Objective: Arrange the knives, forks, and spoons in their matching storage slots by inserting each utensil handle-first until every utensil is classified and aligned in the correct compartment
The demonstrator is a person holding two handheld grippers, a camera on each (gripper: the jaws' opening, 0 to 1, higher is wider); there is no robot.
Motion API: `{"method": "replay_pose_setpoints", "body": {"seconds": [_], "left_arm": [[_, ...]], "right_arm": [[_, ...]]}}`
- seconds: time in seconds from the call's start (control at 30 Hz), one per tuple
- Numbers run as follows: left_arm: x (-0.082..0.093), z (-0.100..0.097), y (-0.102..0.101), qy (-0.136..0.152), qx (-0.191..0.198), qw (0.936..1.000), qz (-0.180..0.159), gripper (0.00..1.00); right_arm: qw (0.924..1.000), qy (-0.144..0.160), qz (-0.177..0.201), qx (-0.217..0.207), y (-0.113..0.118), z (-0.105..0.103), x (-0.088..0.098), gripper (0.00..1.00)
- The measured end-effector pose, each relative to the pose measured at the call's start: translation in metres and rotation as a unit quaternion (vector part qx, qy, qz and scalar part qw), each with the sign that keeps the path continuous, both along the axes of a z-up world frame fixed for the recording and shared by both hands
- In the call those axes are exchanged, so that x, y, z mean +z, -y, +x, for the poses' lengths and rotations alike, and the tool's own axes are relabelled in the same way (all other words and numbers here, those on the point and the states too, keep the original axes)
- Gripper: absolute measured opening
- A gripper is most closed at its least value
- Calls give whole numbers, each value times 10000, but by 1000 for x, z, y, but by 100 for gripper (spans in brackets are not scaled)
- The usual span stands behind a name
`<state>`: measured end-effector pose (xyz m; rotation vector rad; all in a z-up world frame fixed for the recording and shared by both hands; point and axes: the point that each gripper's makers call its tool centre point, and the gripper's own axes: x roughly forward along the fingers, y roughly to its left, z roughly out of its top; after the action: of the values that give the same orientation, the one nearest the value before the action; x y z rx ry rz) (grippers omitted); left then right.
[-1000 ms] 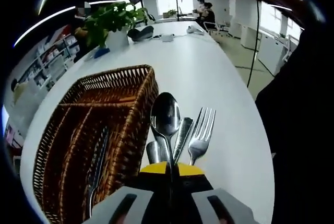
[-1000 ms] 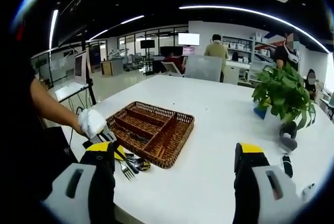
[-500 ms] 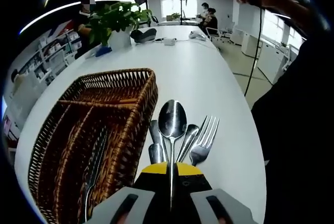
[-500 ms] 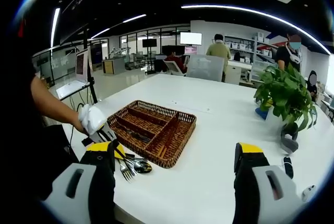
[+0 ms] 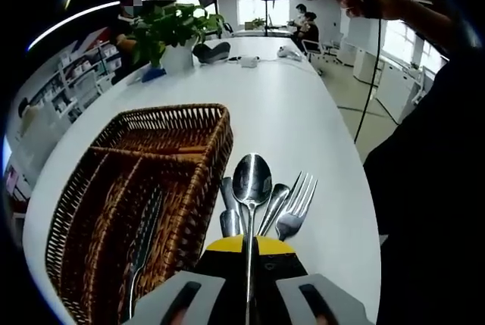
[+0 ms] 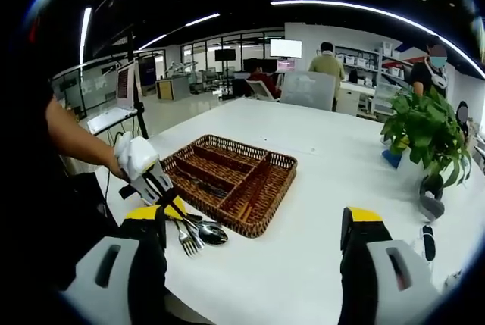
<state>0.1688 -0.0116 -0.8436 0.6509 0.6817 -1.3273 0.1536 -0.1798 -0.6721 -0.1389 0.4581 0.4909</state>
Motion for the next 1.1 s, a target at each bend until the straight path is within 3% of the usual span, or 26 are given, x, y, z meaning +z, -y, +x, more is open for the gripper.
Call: {"method": "replay_pose_setpoints", "body": {"seconds": [0.17,0.3,0.37,0.4,0.5,0.53,0.63,0.67,0.7,0.73,0.83,0.93,1.1], "left_arm": [[5,1,-1,-16,10,10000,-59,0],[10,-3,1,13,-82,9999,-72,0],[13,-5,1,48,-141,9999,-77,0],[20,-4,6,48,-81,9997,-243,0],[18,-1,2,226,-150,9996,-49,0],[18,-2,2,196,-163,9997,-46,0],[11,-9,-3,-2,-281,9996,55,0],[6,-12,-6,-33,-289,9995,141,0],[4,-5,-10,263,-306,9989,238,0],[1,-5,-12,368,-359,9982,297,0],[-4,-13,-12,54,-211,9995,207,0],[-6,-19,-7,-80,-182,9997,165,8],[-20,-20,-9,-265,151,9991,311,5]], "right_arm": [[9997,24,3,228,-13,9,-3,91],[9941,47,-485,971,-42,4,-17,92],[9914,38,-469,1224,-56,0,-20,89],[9912,14,-412,1255,-59,0,-22,84],[9899,-72,-252,1394,-72,6,-38,76],[9881,-233,-321,1487,-75,3,-45,78],[9844,-208,-484,1682,-85,3,-49,79],[9846,-189,-449,1677,-86,3,-46,80],[9848,-181,-418,1677,-86,3,-45,80],[9850,-178,-394,1668,-86,3,-43,80],[9867,-168,-392,1571,-79,4,-41,81],[9883,-171,-393,1466,-73,4,-41,82],[9901,-185,-384,1338,-67,3,-41,82]]}}
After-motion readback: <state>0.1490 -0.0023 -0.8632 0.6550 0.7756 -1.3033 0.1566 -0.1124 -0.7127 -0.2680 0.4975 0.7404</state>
